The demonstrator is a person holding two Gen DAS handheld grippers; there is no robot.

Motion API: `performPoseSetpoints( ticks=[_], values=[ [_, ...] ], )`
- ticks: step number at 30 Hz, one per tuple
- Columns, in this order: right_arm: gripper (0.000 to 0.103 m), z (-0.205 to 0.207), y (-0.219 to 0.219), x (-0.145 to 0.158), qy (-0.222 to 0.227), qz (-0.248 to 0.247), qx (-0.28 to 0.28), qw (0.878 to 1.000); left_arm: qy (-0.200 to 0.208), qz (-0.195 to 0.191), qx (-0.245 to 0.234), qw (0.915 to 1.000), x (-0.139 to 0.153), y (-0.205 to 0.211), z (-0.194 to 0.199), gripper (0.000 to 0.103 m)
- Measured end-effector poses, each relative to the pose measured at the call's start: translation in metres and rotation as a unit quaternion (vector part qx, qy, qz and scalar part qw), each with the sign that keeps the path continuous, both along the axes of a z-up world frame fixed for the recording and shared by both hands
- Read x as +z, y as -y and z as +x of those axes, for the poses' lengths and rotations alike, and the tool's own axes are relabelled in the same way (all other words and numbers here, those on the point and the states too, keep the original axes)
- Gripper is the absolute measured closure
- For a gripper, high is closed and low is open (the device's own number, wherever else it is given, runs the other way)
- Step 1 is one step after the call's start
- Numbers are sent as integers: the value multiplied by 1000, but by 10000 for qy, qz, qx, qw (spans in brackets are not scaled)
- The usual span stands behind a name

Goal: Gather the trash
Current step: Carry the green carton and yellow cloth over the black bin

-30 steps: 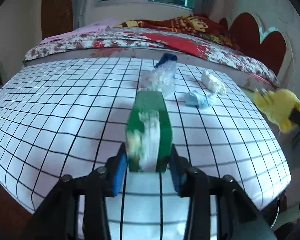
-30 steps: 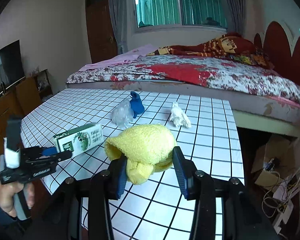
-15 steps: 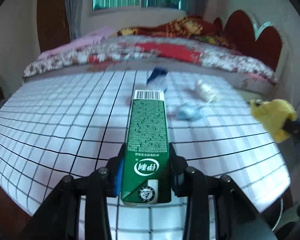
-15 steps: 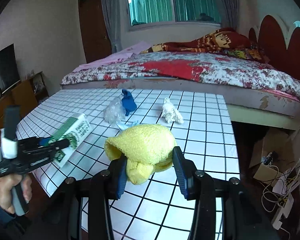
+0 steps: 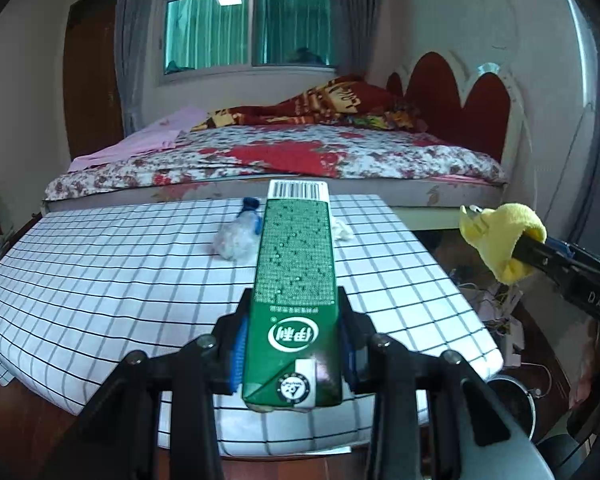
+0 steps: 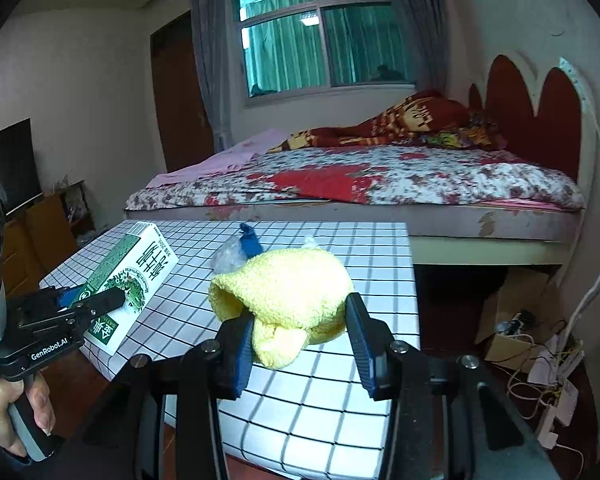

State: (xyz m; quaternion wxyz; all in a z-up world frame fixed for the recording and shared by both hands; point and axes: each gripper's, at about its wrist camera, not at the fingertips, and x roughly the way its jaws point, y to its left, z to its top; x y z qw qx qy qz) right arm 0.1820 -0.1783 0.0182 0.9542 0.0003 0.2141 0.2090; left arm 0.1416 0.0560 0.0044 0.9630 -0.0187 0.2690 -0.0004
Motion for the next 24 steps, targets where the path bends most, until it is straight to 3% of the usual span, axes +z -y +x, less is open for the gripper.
performPoseSetpoints(
  ticks=[11, 24],
  values=[
    [59, -40, 55, 2, 114, 167, -459, 9987, 33, 73, -728, 9973, -12, 57, -14, 65],
    [59, -80, 120, -21, -89, 77, -1111, 9937, -186, -25, -1594, 9870, -36, 132, -28, 65]
  ],
)
